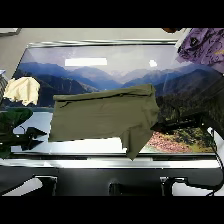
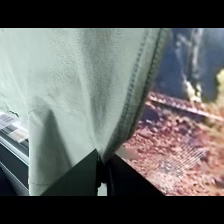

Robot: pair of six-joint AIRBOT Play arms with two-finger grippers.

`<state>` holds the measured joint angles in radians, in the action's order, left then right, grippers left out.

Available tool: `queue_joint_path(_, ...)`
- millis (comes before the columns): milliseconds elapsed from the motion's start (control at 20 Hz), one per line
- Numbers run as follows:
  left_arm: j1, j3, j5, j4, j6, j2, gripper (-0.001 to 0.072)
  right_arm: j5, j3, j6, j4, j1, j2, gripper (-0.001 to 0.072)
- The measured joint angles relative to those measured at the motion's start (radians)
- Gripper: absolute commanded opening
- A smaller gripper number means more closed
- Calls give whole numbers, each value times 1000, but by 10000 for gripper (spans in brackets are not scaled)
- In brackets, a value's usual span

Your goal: Fold the clothes and pants, and hang the long-sleeved shirts on hangers.

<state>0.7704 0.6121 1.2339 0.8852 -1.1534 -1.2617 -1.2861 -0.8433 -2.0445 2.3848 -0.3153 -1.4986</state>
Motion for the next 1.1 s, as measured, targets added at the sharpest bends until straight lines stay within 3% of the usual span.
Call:
queue_joint_path(350,-63,-40,5,-35,21,-47,591,0,0,14,2,0,2,30)
queue_joint_path(450,-86,-43,-14,-34,19,-55,426,-3,0,17,2,0,2,30)
queue_joint_path(500,-93,-44,-27,-27,17,-58,426,-4,0,20,2,0,2,30)
queue_joint_path(600,-101,-45,-37,-26,13,-61,355,-7,0,21,2,0,4,30)
queue_joint_path(700,-107,-46,-53,-13,13,-64,171,-10,0,22,2,0,10,30)
queue_joint_path(750,-108,-47,-67,-5,13,-64,33,-11,0,22,2,0,15,29)
queue_joint_path(1100,-144,7,-111,-20,10,-60,12,-11,-23,26,34,10,110,26)
